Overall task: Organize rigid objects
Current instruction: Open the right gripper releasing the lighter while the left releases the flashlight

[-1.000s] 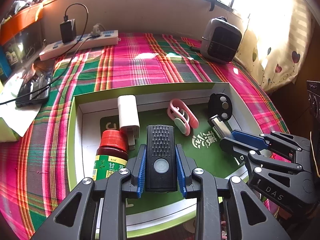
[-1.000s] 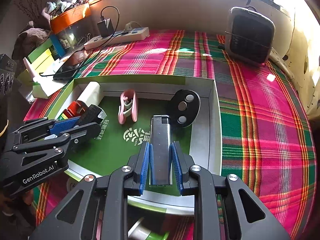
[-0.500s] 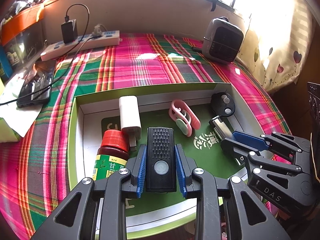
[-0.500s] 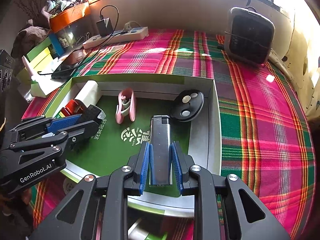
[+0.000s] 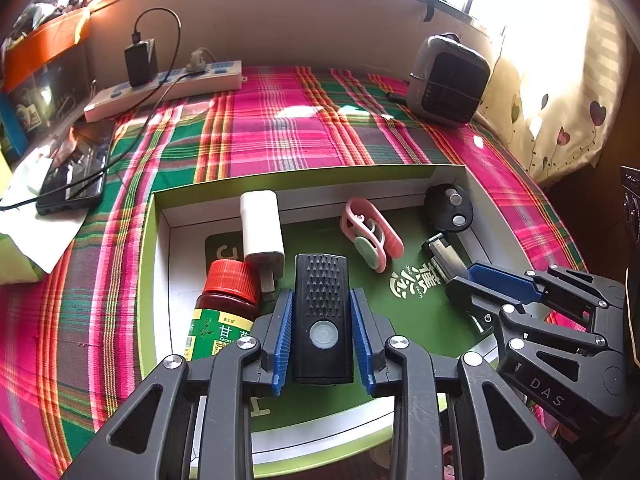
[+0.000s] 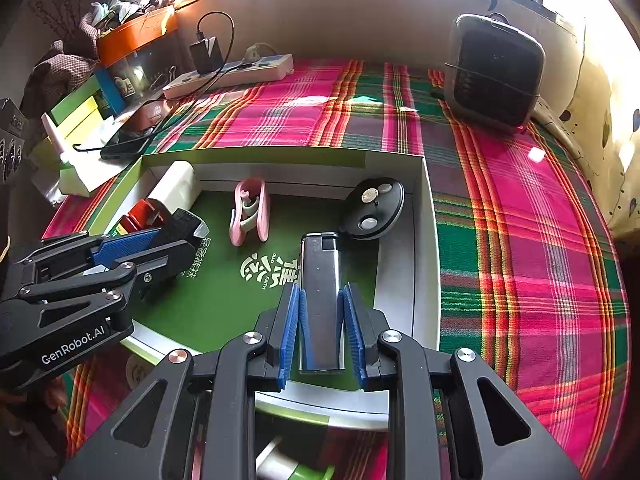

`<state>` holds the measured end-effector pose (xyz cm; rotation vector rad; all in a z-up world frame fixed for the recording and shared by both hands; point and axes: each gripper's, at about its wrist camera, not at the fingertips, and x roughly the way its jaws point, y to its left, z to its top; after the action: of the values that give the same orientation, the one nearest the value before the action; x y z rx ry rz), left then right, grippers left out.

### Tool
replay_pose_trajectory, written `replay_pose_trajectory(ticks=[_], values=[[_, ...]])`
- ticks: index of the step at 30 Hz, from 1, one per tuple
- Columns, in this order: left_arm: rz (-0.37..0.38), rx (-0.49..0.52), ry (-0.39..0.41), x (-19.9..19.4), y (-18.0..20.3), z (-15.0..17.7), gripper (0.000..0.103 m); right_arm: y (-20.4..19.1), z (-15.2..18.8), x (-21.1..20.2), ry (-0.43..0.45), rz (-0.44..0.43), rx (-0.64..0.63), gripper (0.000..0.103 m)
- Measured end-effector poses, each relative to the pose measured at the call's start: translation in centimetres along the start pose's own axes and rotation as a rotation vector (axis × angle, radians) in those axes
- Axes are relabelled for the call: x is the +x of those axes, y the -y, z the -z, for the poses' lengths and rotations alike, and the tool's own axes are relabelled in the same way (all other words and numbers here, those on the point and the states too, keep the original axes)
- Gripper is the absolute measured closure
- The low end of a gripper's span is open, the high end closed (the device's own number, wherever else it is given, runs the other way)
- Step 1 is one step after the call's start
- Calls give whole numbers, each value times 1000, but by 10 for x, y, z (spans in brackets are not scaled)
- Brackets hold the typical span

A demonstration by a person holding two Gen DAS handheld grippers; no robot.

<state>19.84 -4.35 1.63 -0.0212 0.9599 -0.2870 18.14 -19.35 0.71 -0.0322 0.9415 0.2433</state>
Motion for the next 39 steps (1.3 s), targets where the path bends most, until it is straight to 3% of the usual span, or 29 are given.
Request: replay_pose_trajectory(ticks=[4, 19, 39], values=[[-8, -3, 2, 0, 0, 0, 70, 0, 1, -1, 2, 1, 5, 79], [-11, -10, -4, -2, 1, 4, 67, 0, 2, -10, 24, 9, 18, 77], [-1, -20, 65, -43, 10, 20, 63, -2, 18, -47, 101, 16, 56, 66]])
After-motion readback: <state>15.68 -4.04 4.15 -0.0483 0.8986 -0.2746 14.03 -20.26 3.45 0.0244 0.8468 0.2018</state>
